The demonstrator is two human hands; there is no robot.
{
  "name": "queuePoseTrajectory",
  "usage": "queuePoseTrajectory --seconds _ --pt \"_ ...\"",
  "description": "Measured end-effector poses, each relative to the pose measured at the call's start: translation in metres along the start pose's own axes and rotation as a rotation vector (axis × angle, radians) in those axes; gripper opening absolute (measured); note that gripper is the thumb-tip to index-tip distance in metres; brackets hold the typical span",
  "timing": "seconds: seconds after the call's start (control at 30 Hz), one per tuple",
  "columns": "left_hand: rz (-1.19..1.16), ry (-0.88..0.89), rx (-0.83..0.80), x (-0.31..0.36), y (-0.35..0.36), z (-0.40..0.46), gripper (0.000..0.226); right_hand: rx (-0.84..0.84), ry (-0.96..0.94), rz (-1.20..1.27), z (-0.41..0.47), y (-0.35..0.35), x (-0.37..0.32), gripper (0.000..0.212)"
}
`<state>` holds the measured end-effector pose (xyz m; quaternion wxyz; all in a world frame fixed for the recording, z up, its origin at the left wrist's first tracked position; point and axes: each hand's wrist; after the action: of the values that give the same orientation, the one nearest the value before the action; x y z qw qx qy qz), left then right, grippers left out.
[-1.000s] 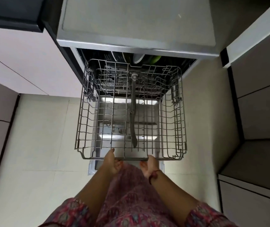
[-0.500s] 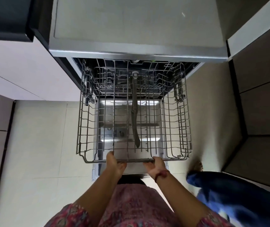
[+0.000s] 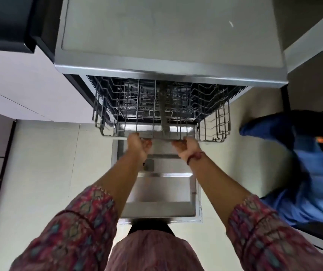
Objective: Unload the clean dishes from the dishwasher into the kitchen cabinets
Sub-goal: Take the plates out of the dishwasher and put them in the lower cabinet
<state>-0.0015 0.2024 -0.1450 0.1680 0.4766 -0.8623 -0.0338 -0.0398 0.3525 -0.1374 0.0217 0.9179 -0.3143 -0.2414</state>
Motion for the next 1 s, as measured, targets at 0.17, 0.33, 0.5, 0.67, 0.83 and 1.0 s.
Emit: queuePoseTrajectory --seconds 0.17,0.33,0.5,0.67,0.83,1.0 --pt "0.016 0.006 0.033 0.034 0.034 0.016 0.032 -0.026 0.013 -0.048 0.033 0.033 -0.023 0.026" --pt "-0.077 0.073 0.022 0.053 0.055 0.034 0.045 -0.103 -0.047 -0.022 0.054 0.055 -0.04 0.019" --pt "-0.163 0.098 -0.05 0.069 0.076 0.044 0.047 -0.145 -0.058 -0.006 0.072 0.076 -0.06 0.018" --pt "-0.092 0.155 -0.096 0.094 0.103 0.052 0.044 -0.224 -0.141 0.013 0.089 0.108 -0.08 0.025" --pt "-0.079 0.154 -0.201 0.098 0.096 0.074 0.051 -0.281 -0.184 -0.041 0.114 0.103 -0.08 0.022" --pt "0.109 0.284 -0.232 0.085 0.059 0.102 0.043 -0.43 -0.214 -0.427 0.16 0.05 -0.054 0.035"
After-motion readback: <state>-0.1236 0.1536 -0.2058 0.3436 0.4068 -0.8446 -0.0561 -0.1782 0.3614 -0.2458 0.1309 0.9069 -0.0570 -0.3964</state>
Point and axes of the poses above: each hand's wrist, its own z-axis towards the middle knuckle, its own y-axis out of the palm, x = y × z, and after that the axes turned 6 degrees about -y, right-handed
